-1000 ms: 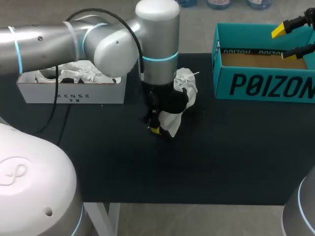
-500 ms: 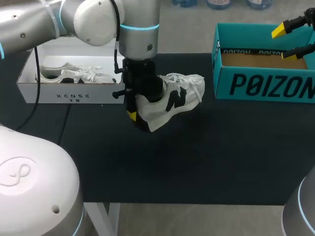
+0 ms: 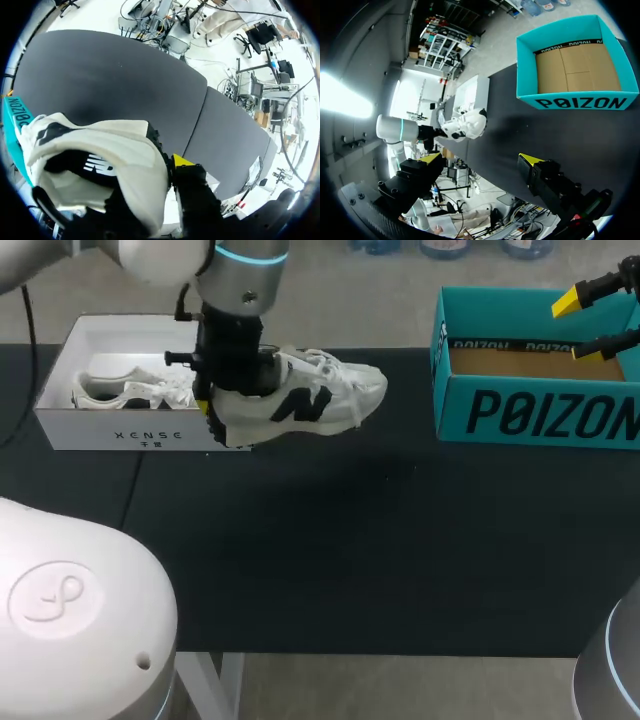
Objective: Take the shoe out of the shoebox, open the shoe tongue, remove and reinsert the insole, then place the shoe into the shoebox
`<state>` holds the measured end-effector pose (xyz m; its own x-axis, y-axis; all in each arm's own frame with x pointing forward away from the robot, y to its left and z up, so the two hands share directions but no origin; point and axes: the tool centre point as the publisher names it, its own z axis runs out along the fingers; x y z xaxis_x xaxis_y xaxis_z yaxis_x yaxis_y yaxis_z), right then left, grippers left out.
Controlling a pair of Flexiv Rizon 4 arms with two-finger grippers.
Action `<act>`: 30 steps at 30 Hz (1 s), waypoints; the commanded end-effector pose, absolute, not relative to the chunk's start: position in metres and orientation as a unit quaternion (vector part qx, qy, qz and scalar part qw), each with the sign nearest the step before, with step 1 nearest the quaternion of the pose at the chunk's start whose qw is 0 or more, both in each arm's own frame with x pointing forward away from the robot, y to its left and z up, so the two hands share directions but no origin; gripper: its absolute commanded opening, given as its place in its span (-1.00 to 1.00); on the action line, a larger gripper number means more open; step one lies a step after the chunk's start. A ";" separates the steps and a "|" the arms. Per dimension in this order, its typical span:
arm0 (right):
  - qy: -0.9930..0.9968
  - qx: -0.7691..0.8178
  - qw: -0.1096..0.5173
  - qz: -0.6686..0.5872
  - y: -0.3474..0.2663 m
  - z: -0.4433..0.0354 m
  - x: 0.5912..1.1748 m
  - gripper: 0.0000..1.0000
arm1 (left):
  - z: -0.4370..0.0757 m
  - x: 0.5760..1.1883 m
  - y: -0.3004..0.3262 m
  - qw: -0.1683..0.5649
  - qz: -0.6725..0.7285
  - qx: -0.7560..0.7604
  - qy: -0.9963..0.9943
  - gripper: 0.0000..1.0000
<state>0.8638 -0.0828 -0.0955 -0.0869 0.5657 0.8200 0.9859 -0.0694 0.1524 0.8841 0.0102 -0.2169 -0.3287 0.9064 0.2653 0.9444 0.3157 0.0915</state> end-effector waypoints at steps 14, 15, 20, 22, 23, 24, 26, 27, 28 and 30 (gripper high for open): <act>-0.626 -0.620 0.269 -0.388 -0.083 -0.096 0.863 1.00 | -0.202 0.933 0.096 0.021 -0.098 -0.639 -0.763 -1.00; -0.626 -0.620 0.269 -0.388 -0.083 -0.096 0.863 1.00 | -0.202 0.933 0.096 0.021 -0.098 -0.639 -0.763 -1.00; -0.626 -0.620 0.269 -0.388 -0.083 -0.096 0.863 1.00 | -0.202 0.933 0.096 0.021 -0.098 -0.639 -0.763 -1.00; -0.626 -0.620 0.269 -0.388 -0.083 -0.096 0.863 1.00 | -0.202 0.933 0.096 0.021 -0.098 -0.639 -0.763 -1.00; -0.626 -0.620 0.269 -0.388 -0.083 -0.096 0.863 1.00 | -0.202 0.933 0.096 0.021 -0.098 -0.639 -0.763 -1.00; -0.626 -0.620 0.269 -0.388 -0.083 -0.096 0.863 1.00 | -0.202 0.933 0.096 0.021 -0.098 -0.639 -0.763 -1.00; -0.626 -0.620 0.269 -0.388 -0.083 -0.096 0.863 1.00 | -0.202 0.933 0.096 0.021 -0.098 -0.639 -0.763 -1.00; -0.626 -0.620 0.269 -0.388 -0.083 -0.096 0.863 1.00 | -0.202 0.933 0.096 0.021 -0.098 -0.639 -0.763 -1.00; -0.626 -0.620 0.269 -0.388 -0.083 -0.096 0.863 1.00 | -0.201 0.940 0.107 0.020 -0.104 -0.631 -0.769 -1.00; -0.626 -0.620 0.269 -0.388 -0.083 -0.096 0.863 1.00 | -0.196 0.957 0.127 0.015 -0.112 -0.617 -0.779 -1.00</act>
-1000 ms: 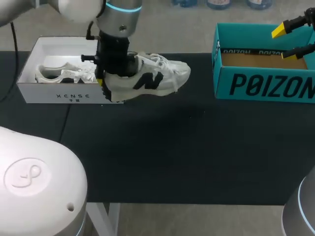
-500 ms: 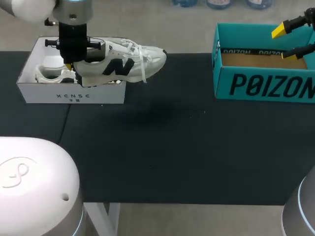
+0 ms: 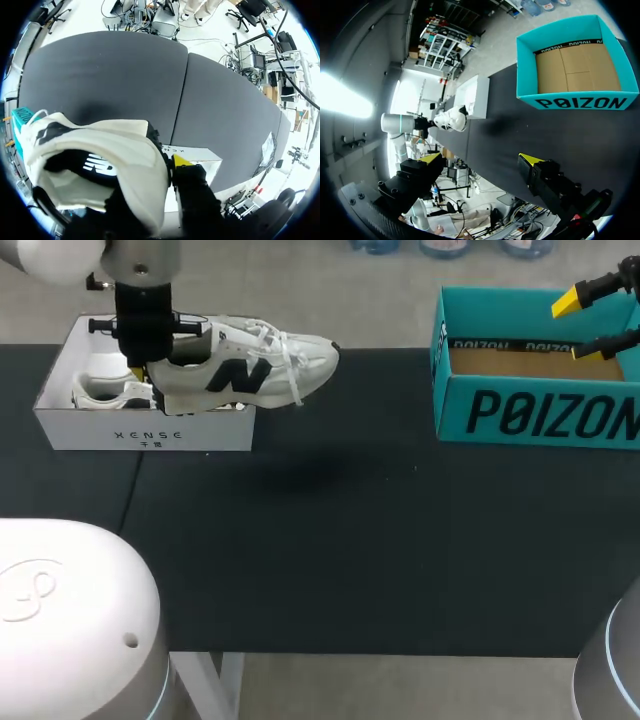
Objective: Take the shoe out of the shoebox, open the shoe tongue, remove and reinsert the insole, then place the shoe into the shoebox
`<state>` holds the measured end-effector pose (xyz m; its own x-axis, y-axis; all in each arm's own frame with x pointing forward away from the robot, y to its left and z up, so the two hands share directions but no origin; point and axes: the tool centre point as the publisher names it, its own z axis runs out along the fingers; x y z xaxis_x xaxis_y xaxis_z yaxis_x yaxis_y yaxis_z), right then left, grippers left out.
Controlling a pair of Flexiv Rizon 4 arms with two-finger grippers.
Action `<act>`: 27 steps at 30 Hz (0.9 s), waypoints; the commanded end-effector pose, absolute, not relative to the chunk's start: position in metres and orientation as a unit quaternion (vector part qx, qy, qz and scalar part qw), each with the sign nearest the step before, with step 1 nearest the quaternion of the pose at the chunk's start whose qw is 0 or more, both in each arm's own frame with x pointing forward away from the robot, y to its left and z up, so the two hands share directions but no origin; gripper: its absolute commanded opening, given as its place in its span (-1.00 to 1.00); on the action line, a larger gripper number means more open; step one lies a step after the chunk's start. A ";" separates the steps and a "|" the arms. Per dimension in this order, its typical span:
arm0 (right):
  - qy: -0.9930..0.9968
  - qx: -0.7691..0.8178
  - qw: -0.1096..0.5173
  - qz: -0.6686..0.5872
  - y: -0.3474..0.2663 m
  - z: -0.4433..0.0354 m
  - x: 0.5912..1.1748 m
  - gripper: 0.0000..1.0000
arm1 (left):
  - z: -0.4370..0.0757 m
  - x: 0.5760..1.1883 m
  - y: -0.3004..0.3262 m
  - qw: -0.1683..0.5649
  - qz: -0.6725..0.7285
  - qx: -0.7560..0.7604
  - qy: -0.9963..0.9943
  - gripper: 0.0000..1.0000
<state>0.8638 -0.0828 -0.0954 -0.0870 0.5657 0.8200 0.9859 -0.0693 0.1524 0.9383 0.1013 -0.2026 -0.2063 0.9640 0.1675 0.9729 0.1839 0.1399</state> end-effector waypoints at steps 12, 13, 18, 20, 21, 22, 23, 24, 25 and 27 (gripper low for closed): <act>-0.626 -0.620 0.269 -0.388 -0.083 -0.096 0.863 1.00 | -0.182 1.047 0.207 0.014 -0.084 -0.649 -0.756 -1.00; -0.626 -0.620 0.269 -0.388 -0.083 -0.096 0.863 1.00 | -0.181 1.054 0.215 0.003 -0.072 -0.641 -0.764 -1.00; -0.626 -0.620 0.269 -0.388 -0.083 -0.096 0.863 1.00 | -0.185 1.090 0.244 0.017 -0.111 -0.638 -0.762 -1.00; -0.626 -0.620 0.269 -0.388 -0.083 -0.096 0.863 1.00 | -0.190 1.105 0.253 0.018 -0.107 -0.647 -0.755 -1.00; -0.626 -0.620 0.269 -0.388 -0.083 -0.096 0.863 1.00 | -0.194 1.113 0.258 0.028 -0.109 -0.645 -0.756 -1.00; -0.626 -0.620 0.269 -0.388 -0.083 -0.096 0.863 1.00 | -0.198 1.120 0.262 0.035 -0.108 -0.649 -0.752 -1.00; -0.626 -0.620 0.269 -0.388 -0.083 -0.096 0.863 1.00 | -0.201 1.127 0.266 0.028 -0.108 -0.646 -0.755 -1.00; -0.626 -0.620 0.269 -0.388 -0.083 -0.096 0.863 1.00 | -0.205 1.134 0.270 0.023 -0.106 -0.650 -0.752 -1.00; -0.626 -0.620 0.269 -0.388 -0.083 -0.096 0.863 1.00 | -0.209 1.141 0.275 0.021 -0.118 -0.646 -0.754 -1.00; -0.626 -0.620 0.269 -0.388 -0.083 -0.096 0.863 1.00 | -0.213 1.151 0.282 0.003 -0.109 -0.648 -0.754 -1.00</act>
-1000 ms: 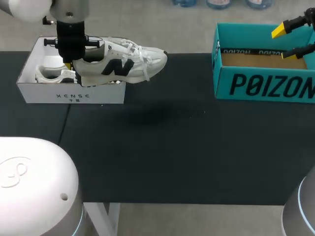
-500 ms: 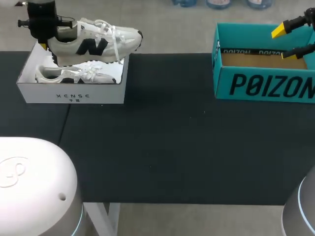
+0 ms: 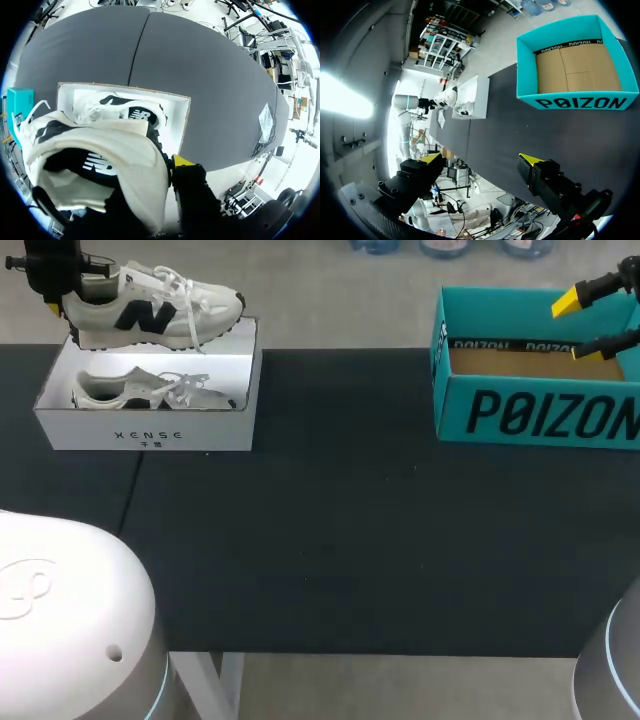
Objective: Take the shoe out of the shoebox, open the shoe tongue, remove and reinsert the insole, then place the shoe into the shoebox
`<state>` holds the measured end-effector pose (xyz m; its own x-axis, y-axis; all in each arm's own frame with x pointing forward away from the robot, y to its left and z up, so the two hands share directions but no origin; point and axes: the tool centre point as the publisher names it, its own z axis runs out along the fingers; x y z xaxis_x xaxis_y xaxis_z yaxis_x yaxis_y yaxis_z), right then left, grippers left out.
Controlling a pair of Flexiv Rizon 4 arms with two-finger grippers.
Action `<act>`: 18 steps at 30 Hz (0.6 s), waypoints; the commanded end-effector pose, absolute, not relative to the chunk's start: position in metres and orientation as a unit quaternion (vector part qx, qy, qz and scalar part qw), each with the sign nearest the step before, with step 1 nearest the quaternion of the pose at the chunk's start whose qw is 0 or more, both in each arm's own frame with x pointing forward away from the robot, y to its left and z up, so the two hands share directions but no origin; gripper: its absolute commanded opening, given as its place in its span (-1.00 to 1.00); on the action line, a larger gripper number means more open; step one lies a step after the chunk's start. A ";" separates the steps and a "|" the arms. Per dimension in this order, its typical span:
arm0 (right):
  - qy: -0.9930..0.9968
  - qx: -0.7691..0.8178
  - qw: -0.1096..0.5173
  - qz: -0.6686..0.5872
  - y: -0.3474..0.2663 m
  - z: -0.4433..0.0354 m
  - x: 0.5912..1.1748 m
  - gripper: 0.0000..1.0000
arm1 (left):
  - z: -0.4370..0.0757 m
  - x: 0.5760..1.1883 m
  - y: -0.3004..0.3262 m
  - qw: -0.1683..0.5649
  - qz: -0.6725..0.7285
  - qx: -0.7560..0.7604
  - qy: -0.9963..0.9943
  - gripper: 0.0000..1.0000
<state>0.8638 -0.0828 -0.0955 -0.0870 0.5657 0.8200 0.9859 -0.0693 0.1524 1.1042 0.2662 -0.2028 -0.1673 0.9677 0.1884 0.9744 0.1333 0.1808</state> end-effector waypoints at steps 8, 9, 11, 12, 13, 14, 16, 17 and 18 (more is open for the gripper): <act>-0.626 -0.620 0.269 -0.388 -0.083 -0.096 0.863 1.00 | -0.233 1.188 0.300 0.000 -0.147 -0.650 -0.745 -1.00; -0.626 -0.620 0.269 -0.388 -0.083 -0.096 0.863 1.00 | -0.237 1.192 0.302 0.000 -0.146 -0.650 -0.746 -1.00; -0.626 -0.620 0.269 -0.388 -0.083 -0.096 0.863 1.00 | -0.247 1.196 0.303 0.003 -0.144 -0.649 -0.747 -1.00; -0.626 -0.620 0.269 -0.388 -0.083 -0.096 0.863 1.00 | -0.252 1.197 0.304 -0.004 -0.137 -0.653 -0.745 -1.00; -0.626 -0.620 0.269 -0.388 -0.083 -0.096 0.863 1.00 | -0.258 1.198 0.304 -0.003 -0.137 -0.651 -0.747 -1.00; -0.626 -0.620 0.269 -0.388 -0.083 -0.096 0.863 1.00 | -0.263 1.199 0.304 -0.005 -0.139 -0.651 -0.747 -1.00; -0.626 -0.620 0.269 -0.388 -0.083 -0.096 0.863 1.00 | -0.275 1.203 0.303 -0.008 -0.139 -0.649 -0.748 -1.00; -0.626 -0.620 0.269 -0.388 -0.083 -0.096 0.863 1.00 | -0.281 1.206 0.303 -0.011 -0.138 -0.650 -0.747 -1.00; -0.626 -0.620 0.269 -0.388 -0.083 -0.096 0.863 1.00 | -0.287 1.208 0.302 -0.009 -0.129 -0.656 -0.744 -1.00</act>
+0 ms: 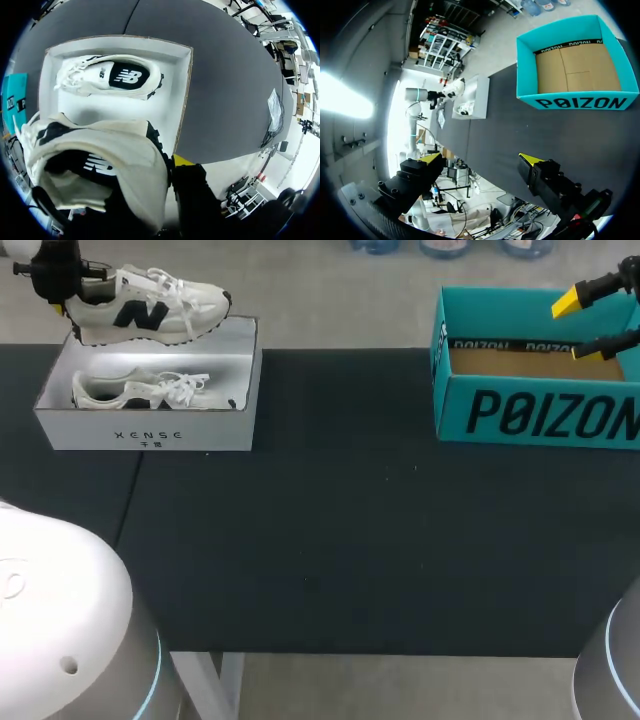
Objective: Take the shoe out of the shoebox, open the shoe tongue, remove and reinsert the insole, then place the shoe into the shoebox
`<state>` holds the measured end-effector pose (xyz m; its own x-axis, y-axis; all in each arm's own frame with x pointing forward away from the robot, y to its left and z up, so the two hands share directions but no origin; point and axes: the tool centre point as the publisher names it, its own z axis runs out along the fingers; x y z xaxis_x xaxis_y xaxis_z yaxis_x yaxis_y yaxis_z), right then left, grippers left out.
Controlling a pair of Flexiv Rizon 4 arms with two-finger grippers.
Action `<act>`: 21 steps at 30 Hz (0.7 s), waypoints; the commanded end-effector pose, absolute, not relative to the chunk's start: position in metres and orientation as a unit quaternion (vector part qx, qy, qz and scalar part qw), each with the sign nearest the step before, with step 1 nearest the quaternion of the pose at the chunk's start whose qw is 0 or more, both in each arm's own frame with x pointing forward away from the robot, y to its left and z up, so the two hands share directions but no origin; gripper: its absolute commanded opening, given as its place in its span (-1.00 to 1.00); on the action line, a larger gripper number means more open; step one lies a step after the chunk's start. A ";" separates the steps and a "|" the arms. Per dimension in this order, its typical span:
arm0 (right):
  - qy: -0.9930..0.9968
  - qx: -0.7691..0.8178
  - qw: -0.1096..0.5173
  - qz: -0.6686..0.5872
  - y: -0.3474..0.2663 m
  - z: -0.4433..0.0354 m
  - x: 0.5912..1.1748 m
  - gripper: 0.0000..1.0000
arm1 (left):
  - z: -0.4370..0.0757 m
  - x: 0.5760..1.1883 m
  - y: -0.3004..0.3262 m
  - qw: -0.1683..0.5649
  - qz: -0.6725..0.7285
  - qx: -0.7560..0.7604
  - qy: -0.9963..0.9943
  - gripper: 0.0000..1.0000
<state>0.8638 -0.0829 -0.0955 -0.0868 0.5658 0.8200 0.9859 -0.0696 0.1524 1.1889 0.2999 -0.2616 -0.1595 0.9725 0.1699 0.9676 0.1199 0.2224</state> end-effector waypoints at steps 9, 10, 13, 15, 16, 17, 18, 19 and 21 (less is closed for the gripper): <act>-0.626 -0.620 0.269 -0.388 -0.083 -0.096 0.863 1.00 | -0.334 1.214 0.297 -0.017 0.118 0.682 0.722 -1.00; -0.626 -0.620 0.269 -0.388 -0.083 -0.096 0.863 1.00 | -0.338 1.214 0.296 -0.021 0.119 0.683 0.720 -1.00; -0.626 -0.620 0.269 -0.388 -0.083 -0.096 0.863 1.00 | -0.349 1.217 0.296 -0.024 0.119 0.677 0.726 -1.00; -0.626 -0.620 0.269 -0.388 -0.083 -0.096 0.863 1.00 | -0.357 1.220 0.296 -0.027 0.109 0.679 0.726 -1.00; -0.626 -0.620 0.269 -0.388 -0.083 -0.096 0.863 1.00 | -0.361 1.221 0.294 -0.029 0.106 0.681 0.724 -1.00; -0.626 -0.620 0.269 -0.388 -0.083 -0.096 0.863 1.00 | -0.365 1.221 0.293 -0.030 0.101 0.682 0.723 -1.00; -0.626 -0.620 0.269 -0.388 -0.083 -0.096 0.863 1.00 | -0.369 1.222 0.292 -0.029 0.093 0.682 0.725 -1.00; -0.626 -0.620 0.269 -0.388 -0.083 -0.096 0.863 1.00 | -0.373 1.221 0.291 -0.029 0.090 0.681 0.726 -1.00; -0.626 -0.620 0.269 -0.388 -0.083 -0.096 0.863 1.00 | -0.380 1.220 0.290 -0.034 0.084 0.683 0.724 -1.00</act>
